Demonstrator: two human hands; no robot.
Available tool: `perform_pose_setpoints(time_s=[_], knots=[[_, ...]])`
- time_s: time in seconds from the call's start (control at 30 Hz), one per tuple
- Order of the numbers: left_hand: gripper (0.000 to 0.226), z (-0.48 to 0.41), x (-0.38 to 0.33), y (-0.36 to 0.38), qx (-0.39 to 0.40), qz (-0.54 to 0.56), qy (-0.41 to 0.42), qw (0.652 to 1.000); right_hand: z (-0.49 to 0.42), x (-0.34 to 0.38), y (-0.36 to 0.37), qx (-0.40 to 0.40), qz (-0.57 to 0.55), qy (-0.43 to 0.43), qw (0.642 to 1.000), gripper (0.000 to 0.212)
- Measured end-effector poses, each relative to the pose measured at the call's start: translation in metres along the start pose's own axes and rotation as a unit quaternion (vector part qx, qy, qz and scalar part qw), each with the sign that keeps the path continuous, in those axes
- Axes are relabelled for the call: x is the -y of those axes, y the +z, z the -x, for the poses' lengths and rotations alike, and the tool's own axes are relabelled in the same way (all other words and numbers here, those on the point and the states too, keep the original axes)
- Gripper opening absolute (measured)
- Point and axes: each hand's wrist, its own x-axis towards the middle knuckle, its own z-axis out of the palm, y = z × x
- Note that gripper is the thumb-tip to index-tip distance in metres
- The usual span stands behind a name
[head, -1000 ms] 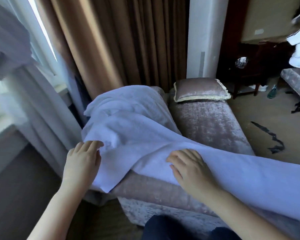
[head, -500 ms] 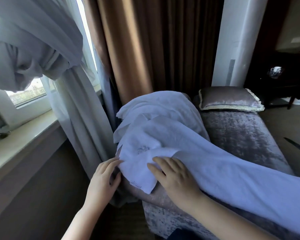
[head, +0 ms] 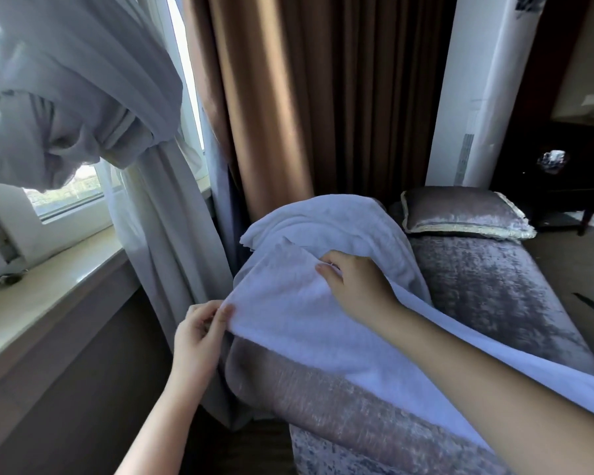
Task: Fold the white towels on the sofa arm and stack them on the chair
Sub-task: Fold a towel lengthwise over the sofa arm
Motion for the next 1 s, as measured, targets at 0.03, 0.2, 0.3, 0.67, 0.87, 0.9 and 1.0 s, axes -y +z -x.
perform_pose_setpoints(time_s=[0.03,0.2,0.3,0.67,0.87,0.9,1.0], knots=[[0.023,-0.005,-0.002,-0.004,0.003,-0.017,0.006,1.000,-0.007,-0.002,0.004,0.006,0.012,0.016,1.000,0.032],[0.011,-0.014,0.017,-0.002,0.101,-0.252,0.024,0.962,-0.025,-0.023,0.029,0.118,0.050,0.057,0.990,0.027],[0.006,-0.009,0.023,-0.002,0.101,-0.242,0.017,0.965,-0.027,-0.036,0.031,0.124,0.040,0.058,0.990,0.033],[0.031,-0.029,0.012,0.019,0.102,-0.093,-0.081,0.987,-0.040,-0.047,0.038,0.064,0.081,-0.004,0.995,0.023],[0.032,-0.026,0.015,0.019,0.081,-0.147,-0.090,0.982,-0.001,-0.040,0.007,0.052,0.136,0.000,0.989,0.024],[0.026,-0.023,0.019,0.019,0.070,-0.177,-0.064,0.980,0.018,-0.041,-0.001,0.031,0.131,-0.003,0.991,0.020],[0.013,-0.005,0.022,0.019,-0.001,-0.269,0.075,0.960,0.085,-0.046,-0.021,-0.014,0.138,-0.029,0.990,0.003]])
